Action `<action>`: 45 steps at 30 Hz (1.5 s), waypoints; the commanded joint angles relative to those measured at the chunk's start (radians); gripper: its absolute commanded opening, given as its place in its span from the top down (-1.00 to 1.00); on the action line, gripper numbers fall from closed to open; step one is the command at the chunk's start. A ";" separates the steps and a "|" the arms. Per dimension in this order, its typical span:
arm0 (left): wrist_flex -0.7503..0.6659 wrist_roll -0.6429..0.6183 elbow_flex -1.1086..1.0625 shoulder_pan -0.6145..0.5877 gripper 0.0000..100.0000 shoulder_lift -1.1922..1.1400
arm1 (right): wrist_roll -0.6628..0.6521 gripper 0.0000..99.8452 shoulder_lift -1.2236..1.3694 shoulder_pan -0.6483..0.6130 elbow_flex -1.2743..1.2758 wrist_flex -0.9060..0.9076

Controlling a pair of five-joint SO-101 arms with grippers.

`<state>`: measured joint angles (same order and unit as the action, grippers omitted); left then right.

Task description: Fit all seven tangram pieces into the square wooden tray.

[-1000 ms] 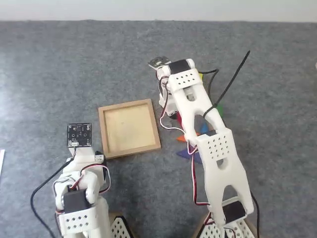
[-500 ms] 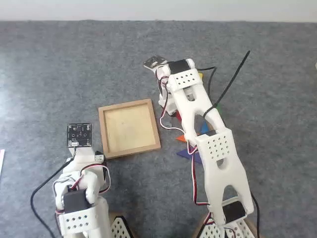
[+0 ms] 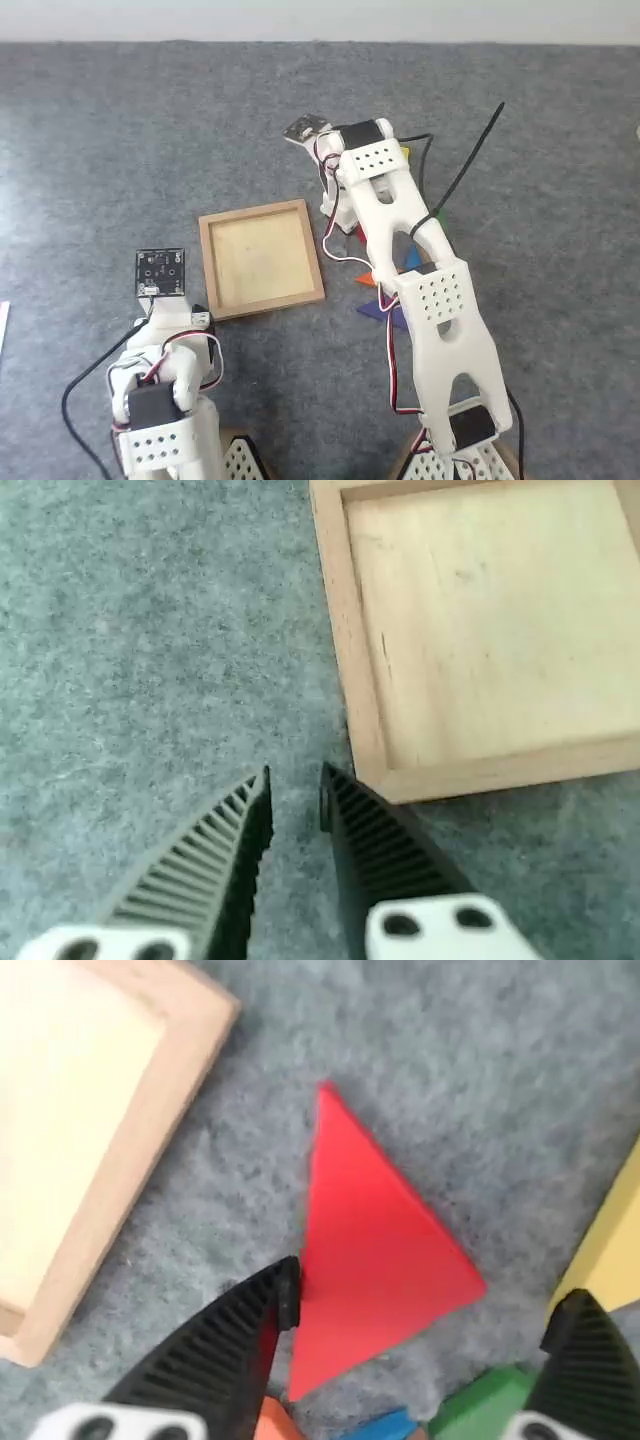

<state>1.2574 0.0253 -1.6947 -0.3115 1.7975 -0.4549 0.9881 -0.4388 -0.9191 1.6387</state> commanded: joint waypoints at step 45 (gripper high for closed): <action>0.003 0.000 0.012 0.002 0.84 0.018 | -0.041 0.39 0.056 0.028 -0.021 -0.001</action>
<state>1.2574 0.0253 -1.6947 -0.3115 1.7975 -0.4918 1.0372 -0.4296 -0.9221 1.6326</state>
